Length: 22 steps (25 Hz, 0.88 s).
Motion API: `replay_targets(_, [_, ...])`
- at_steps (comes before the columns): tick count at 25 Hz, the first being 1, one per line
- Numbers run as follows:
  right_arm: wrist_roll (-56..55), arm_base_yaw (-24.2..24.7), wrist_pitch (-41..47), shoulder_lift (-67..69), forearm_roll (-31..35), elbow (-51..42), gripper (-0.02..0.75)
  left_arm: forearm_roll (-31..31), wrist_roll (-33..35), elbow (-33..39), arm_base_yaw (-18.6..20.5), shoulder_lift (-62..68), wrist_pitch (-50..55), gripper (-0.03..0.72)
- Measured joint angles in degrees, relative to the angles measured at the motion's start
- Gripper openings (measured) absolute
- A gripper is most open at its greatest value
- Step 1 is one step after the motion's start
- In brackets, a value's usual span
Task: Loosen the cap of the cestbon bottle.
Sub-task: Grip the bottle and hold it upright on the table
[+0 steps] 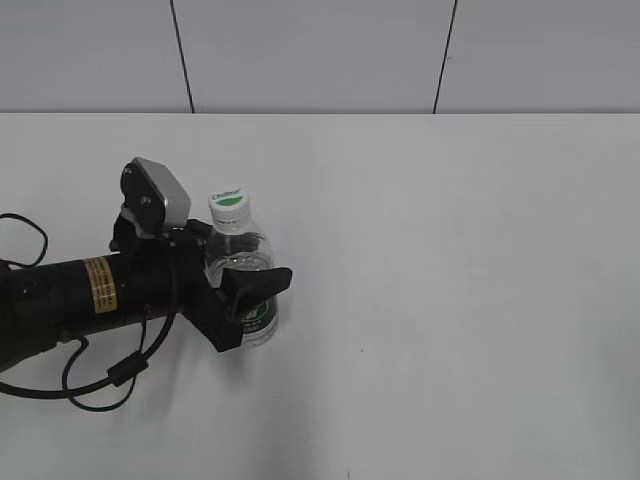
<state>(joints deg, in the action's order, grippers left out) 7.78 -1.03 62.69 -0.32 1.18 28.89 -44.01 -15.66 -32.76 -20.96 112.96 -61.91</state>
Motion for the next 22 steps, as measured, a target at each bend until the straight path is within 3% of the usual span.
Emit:
replay_targets(10, [0.0,0.0,0.0,0.0,0.0,0.0,0.519,-0.39,-1.08,-1.93,0.0,0.48,0.18,0.404])
replay_targets(16, [0.0,0.0,0.0,0.84,0.0,0.0,0.519,-4.65,-8.04,-9.56,-0.05,0.52,1.25,0.404])
replay_targets(22, [0.0,0.0,-0.17,5.34,0.15,0.0,0.519,-11.21,-16.8,-19.37,-1.37,0.99,9.21,0.404])
